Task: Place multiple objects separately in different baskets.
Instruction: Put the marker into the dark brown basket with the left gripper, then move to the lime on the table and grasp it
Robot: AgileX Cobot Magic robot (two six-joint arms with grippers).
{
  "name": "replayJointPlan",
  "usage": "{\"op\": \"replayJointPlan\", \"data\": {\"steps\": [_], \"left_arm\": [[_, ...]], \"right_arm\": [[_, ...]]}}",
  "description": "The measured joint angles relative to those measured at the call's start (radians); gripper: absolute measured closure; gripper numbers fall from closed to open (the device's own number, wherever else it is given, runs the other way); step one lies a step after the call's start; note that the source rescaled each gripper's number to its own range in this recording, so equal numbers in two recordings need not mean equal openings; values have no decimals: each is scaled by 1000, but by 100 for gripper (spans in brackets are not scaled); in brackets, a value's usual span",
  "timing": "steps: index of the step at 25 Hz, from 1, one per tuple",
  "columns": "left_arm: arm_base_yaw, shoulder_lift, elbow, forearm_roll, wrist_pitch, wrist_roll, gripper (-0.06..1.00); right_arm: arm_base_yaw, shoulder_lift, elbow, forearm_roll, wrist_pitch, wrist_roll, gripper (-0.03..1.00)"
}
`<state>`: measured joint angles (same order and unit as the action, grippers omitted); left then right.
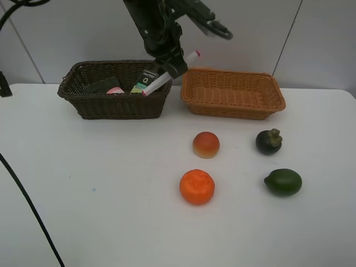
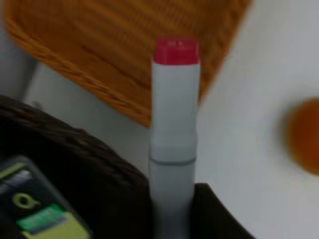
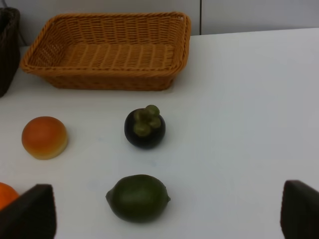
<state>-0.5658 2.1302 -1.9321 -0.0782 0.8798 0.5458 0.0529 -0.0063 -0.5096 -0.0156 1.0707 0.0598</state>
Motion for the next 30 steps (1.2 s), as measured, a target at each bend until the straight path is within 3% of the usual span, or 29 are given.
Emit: {"op": "replayJointPlan", "data": {"steps": [7,12,13,14,17,18,20,24,28,30], "left_arm": [[153,48,-3,3,-260,-53,94],[239,72,-3,5,-285,-178,92],[244,73,-3,7,-269,-183,86],[249,73,-3,7,-254,-188,72],[252,73,-3,9,-212,-196,15],[252,73,-3,13,-194,-199,6],[252,73,-3,21,-145,-210,-2],[252,71,-22,36,10,-287,-4],[252,55,-89,101,252,-477,-5],[253,44,-102,154,311,-559,-5]], "right_arm": [[0,0,0,0,0,0,-3],[0,0,0,0,0,0,-3],[0,0,0,0,0,0,-3],[0,0,0,0,0,0,-3],[0,0,0,0,0,0,-3],[0,0,0,0,0,0,-3],[0,0,0,0,0,0,-3],[0,0,0,0,0,0,-3],[0,0,0,0,0,0,-3],[0,0,0,0,0,0,-3]]}}
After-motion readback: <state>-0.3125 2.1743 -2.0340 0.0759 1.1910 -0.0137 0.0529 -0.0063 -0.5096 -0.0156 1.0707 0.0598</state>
